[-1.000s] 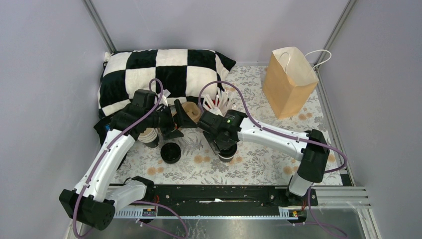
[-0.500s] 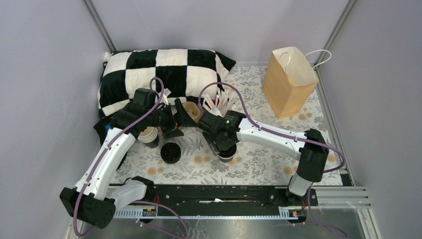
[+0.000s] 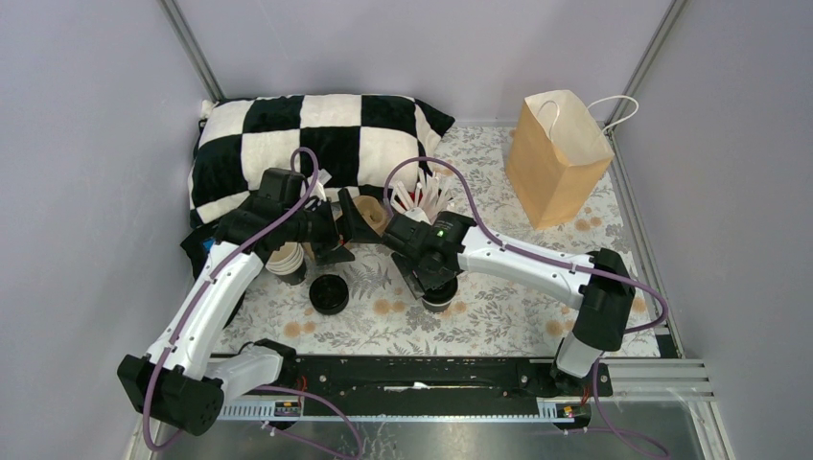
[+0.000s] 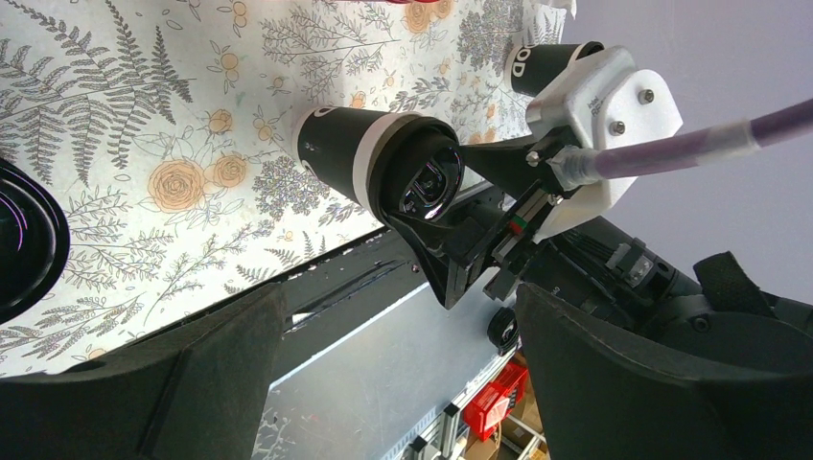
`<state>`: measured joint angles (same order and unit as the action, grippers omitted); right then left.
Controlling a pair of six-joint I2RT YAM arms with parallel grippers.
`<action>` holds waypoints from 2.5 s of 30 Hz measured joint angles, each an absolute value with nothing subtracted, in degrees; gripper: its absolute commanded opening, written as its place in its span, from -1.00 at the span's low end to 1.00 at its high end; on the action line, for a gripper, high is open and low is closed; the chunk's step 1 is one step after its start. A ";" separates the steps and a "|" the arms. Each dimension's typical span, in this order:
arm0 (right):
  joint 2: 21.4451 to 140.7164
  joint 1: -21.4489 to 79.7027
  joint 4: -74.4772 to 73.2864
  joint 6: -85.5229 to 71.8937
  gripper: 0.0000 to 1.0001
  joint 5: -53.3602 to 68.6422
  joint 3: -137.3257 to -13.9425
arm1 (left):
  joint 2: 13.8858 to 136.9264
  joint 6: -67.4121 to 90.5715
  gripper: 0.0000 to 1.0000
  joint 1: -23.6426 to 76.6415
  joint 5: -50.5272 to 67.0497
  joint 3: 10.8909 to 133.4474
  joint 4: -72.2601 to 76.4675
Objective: Pack the takeout coffee
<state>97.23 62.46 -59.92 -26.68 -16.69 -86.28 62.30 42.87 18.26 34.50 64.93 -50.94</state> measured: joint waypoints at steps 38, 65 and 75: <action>66.48 36.58 -50.94 -25.08 0.88 8.64 -69.82 | 69.34 43.31 0.66 30.87 36.60 64.27 -45.78; 67.99 19.40 -20.80 -29.45 0.33 47.57 -39.59 | 80.18 47.72 -0.09 40.73 35.92 50.00 -24.45; 69.54 19.05 -20.12 -28.93 0.17 48.99 -38.76 | 79.99 48.51 -0.17 39.55 33.56 49.10 -23.81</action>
